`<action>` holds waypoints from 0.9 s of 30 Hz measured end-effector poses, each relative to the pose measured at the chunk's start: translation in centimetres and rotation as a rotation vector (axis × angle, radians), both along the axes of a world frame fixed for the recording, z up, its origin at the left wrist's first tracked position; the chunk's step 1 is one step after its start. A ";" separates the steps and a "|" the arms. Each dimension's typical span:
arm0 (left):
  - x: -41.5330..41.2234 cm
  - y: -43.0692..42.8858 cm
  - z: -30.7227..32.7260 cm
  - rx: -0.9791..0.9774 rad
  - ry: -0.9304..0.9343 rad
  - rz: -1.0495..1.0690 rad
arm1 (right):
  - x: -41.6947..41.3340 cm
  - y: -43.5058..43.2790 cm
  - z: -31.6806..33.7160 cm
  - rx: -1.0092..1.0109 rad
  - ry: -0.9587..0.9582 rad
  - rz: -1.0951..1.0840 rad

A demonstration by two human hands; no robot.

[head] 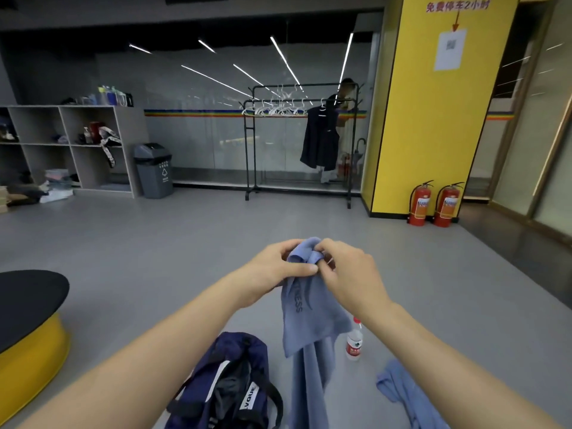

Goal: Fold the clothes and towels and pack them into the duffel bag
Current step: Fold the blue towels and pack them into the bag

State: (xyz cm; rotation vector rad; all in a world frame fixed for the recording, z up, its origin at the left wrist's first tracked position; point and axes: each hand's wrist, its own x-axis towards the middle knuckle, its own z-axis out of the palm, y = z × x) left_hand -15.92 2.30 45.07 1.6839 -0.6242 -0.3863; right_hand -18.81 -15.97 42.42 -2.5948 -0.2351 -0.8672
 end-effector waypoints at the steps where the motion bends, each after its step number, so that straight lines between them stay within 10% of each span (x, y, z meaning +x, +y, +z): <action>1: 0.2 -0.1 -0.1 0.020 -0.065 0.029 | 0.2 -0.3 0.2 0.021 0.017 -0.010; 12: 2.7 -2.1 -1.0 0.179 -0.412 0.421 | 1.3 -2.9 -0.7 0.241 0.221 -0.051; 27: 4.2 -3.4 -3.6 0.594 -1.007 0.197 | 2.1 -3.1 -2.0 0.470 0.395 0.180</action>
